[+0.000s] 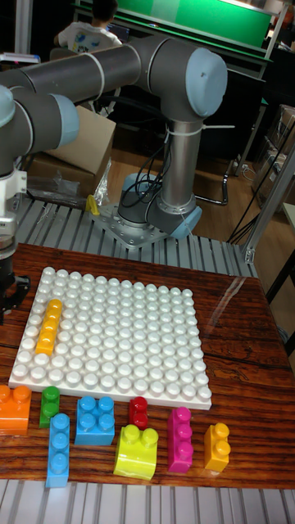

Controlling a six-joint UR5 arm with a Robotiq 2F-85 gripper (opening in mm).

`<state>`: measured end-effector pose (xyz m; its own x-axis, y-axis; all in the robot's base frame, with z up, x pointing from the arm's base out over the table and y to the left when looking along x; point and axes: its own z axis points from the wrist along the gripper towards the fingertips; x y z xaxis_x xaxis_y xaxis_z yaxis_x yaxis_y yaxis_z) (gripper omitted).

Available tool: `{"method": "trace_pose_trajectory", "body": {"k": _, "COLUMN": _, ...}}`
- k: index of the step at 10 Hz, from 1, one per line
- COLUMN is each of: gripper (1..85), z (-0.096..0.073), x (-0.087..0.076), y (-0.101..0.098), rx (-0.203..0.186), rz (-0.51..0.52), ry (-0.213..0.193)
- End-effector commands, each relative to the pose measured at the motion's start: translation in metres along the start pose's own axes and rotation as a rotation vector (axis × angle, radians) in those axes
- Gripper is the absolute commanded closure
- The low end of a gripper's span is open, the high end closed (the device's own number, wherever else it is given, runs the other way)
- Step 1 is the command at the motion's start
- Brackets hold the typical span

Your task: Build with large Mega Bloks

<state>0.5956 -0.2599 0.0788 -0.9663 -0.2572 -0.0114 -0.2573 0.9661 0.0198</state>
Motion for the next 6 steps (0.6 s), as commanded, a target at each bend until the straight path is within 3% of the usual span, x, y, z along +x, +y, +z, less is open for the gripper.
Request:
{"method": "trace_pose_trajectory", "body": {"k": 1, "gripper": 45.7, "z": -0.0007, "x": -0.0028, "y": -0.0074, "rx": -0.010, "rz": -0.001, "ry": -0.003}}
{"method": "trace_pose_trajectory", "body": {"k": 2, "gripper": 55.3, "z": -0.0007, "x": -0.0007, "y": -0.0064, "rx": -0.014, "rz": 0.045, "ry": 0.005}}
{"method": "trace_pose_trajectory", "body": {"k": 4, "gripper": 84.7, "z": -0.0007, "x": 0.0001, "y": -0.0119, "rx": 0.008, "rz": 0.129, "ry": 0.008}}
{"method": "trace_pose_trajectory", "body": {"k": 6, "gripper": 84.7, "z": -0.0007, "x": -0.0041, "y": -0.0102, "rx": 0.000, "rz": 0.132, "ry": -0.008}}
